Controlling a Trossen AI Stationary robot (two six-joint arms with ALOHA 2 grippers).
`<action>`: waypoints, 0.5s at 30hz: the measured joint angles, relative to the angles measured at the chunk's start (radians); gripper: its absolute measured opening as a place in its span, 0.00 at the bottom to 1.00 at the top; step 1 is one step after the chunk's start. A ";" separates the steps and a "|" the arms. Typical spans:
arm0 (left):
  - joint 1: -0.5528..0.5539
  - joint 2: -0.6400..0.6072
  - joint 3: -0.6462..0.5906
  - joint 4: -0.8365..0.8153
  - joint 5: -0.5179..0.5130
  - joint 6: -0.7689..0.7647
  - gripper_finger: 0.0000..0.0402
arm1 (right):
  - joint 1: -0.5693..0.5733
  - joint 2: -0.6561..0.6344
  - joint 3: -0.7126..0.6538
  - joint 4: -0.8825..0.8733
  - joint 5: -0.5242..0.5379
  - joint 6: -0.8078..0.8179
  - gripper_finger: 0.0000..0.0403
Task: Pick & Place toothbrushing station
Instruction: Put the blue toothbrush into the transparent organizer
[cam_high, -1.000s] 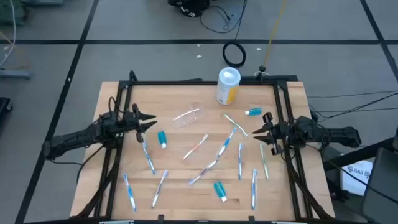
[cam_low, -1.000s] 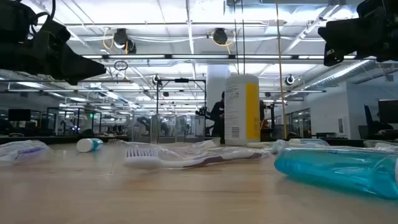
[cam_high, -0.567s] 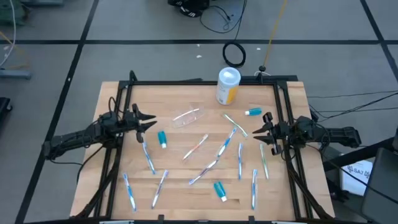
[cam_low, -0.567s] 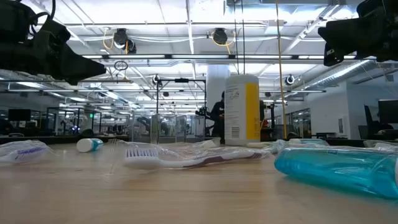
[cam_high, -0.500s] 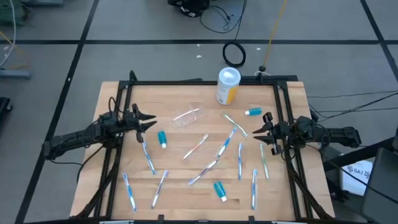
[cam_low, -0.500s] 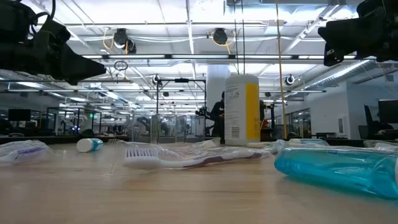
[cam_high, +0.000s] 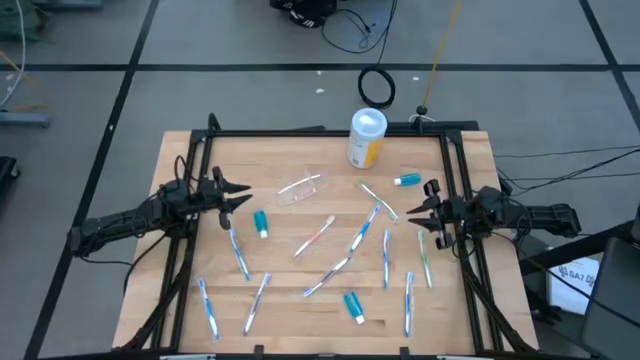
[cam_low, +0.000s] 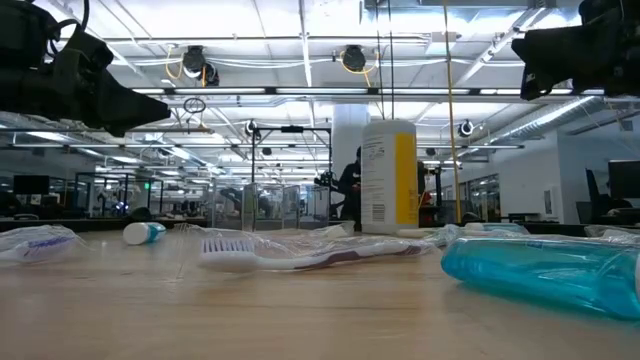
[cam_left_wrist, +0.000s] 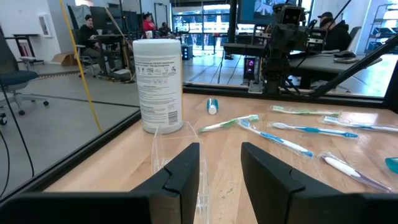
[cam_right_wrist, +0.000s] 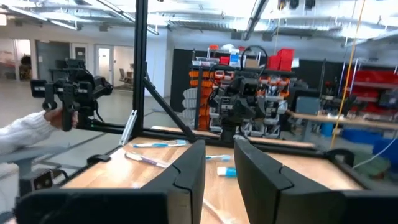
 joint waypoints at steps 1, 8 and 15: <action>0.000 0.000 0.000 0.000 0.000 0.000 0.31 | 0.000 0.000 0.000 0.006 0.000 -0.005 0.19; 0.000 0.000 0.000 0.001 0.000 -0.002 0.31 | 0.000 0.015 0.000 0.065 -0.002 0.033 0.19; 0.000 0.000 -0.001 0.054 0.002 -0.094 0.31 | 0.000 0.097 0.000 0.214 -0.003 0.078 0.19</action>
